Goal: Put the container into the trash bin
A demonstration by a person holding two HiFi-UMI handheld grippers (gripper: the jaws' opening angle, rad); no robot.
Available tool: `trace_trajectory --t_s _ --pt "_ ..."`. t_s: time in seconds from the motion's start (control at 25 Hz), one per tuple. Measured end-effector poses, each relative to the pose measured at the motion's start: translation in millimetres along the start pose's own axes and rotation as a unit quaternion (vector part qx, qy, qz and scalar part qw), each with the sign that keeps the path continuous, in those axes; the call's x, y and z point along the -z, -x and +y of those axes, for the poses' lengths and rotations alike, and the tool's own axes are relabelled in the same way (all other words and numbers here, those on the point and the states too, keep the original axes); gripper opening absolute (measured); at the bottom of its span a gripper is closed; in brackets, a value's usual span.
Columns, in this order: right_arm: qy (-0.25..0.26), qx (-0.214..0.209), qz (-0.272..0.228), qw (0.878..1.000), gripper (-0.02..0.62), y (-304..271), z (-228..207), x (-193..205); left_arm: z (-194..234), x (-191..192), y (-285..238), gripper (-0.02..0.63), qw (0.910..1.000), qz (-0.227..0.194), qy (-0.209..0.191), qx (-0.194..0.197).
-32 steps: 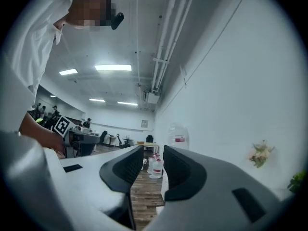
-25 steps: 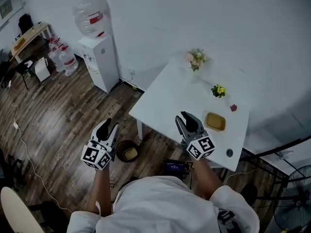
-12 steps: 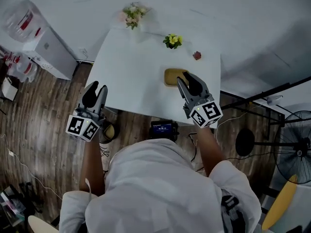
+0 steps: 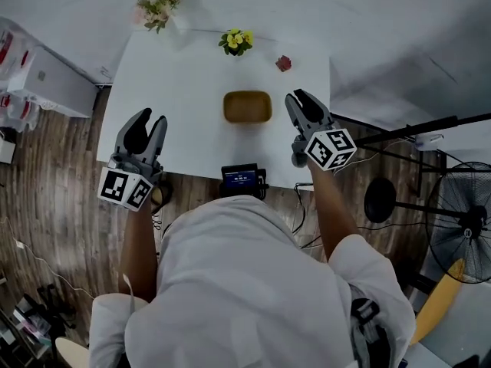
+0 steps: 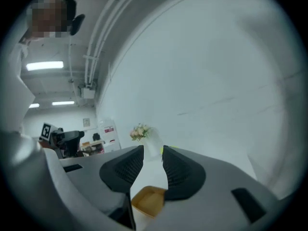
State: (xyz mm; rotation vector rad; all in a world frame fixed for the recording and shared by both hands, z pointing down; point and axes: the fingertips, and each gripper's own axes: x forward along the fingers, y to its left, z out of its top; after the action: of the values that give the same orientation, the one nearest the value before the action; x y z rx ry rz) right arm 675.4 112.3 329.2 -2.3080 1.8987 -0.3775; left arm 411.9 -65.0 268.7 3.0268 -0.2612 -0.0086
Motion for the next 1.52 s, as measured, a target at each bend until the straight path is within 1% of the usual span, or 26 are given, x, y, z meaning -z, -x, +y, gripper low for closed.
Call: trace_trajectory --t_s 0.08,0.2,0.28,0.4,0.48,0.6,0.68,0.8,0.88,1.08,1.2,1.36,1.52 --pt "-0.053 0.008 0.018 0.998 0.144 -9 -24 19 -4 7 -8 0.155 1.0000 0.009 -0.004 0.000" --pt "-0.101 0.015 0.061 0.993 0.144 -26 -48 54 -1 23 -12 0.155 0.9996 0.028 0.006 -0.008" --pt "-0.128 0.012 0.099 0.987 0.144 -40 -56 81 5 32 -9 0.155 0.9989 0.039 0.016 -0.020" --pt "-0.169 0.013 0.152 0.974 0.144 -59 -66 124 16 43 1 0.155 0.9974 0.059 0.020 -0.038" --pt "-0.188 0.020 0.185 0.964 0.144 -67 -74 152 24 48 9 0.155 0.9961 0.066 0.020 -0.054" --pt "-0.191 0.040 0.231 0.953 0.144 -73 -87 182 37 53 21 0.155 0.9939 0.073 0.023 -0.080" --pt "-0.203 0.053 0.251 0.945 0.144 -76 -93 196 48 54 30 0.155 0.9920 0.075 0.025 -0.098" --pt "-0.233 0.055 0.275 0.931 0.144 -75 -93 214 61 52 46 0.155 0.9889 0.075 0.028 -0.126" --pt "-0.240 0.054 0.286 0.926 0.144 -75 -92 221 67 51 55 0.155 0.9870 0.074 0.029 -0.139" --pt "-0.248 0.049 0.300 0.920 0.138 -78 -88 231 74 58 71 0.155 0.9838 0.073 0.043 -0.158" --pt "-0.255 0.046 0.303 0.917 0.084 -80 -86 230 73 58 74 0.155 0.9835 0.070 0.043 -0.161" --pt "-0.249 0.062 0.293 0.921 0.054 -80 -90 222 67 54 79 0.155 0.9857 0.066 0.037 -0.151" --pt "-0.265 0.060 0.267 0.925 0.041 -85 -83 209 63 48 91 0.155 0.9871 0.056 0.030 -0.147"
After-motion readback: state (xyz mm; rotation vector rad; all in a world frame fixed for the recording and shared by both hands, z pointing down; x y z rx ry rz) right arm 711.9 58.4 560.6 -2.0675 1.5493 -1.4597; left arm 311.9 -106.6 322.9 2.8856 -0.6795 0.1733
